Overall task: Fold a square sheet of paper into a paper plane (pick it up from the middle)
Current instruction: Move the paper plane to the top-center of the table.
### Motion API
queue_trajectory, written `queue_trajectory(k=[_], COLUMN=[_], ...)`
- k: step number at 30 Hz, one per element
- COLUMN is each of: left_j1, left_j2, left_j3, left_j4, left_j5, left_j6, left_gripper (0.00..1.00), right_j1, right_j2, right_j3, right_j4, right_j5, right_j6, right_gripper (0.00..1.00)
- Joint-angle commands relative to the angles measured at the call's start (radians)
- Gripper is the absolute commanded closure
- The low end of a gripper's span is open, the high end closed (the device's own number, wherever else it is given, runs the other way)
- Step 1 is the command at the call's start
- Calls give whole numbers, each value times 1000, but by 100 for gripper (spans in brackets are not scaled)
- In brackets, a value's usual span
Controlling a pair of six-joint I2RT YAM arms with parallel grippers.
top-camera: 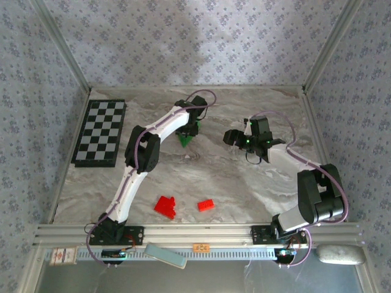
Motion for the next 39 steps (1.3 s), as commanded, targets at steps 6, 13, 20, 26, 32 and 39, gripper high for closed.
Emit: queue_trajectory(k=[6,13,20,26,32,39], left_j1=[2,8,16,18,19,17], left_j2=[83,68,67,83,98,40], left_j3=[10,8,-12,-12,12,64], left_j4=[-20,26,64,50,27,22], left_j5=[-8,45,105,86,76,105], left_j6=[-26,-20,-39,-58,-59,-43], left_gripper=[52,54,54,51,49,49], right_j1=[-4,-1,-1,1,2,2], right_j2=[20,26,29,30,29,29], right_j3=[-1,-1,-3,-4,-6,-4], right_j4=[-16,-14,-11,-7,-4,-4], right_j5=[-17,-21,-25,-26,-23,-21], right_j6=[18,20,22,23,21,21], right_gripper=[22,22,23,22,21,21])
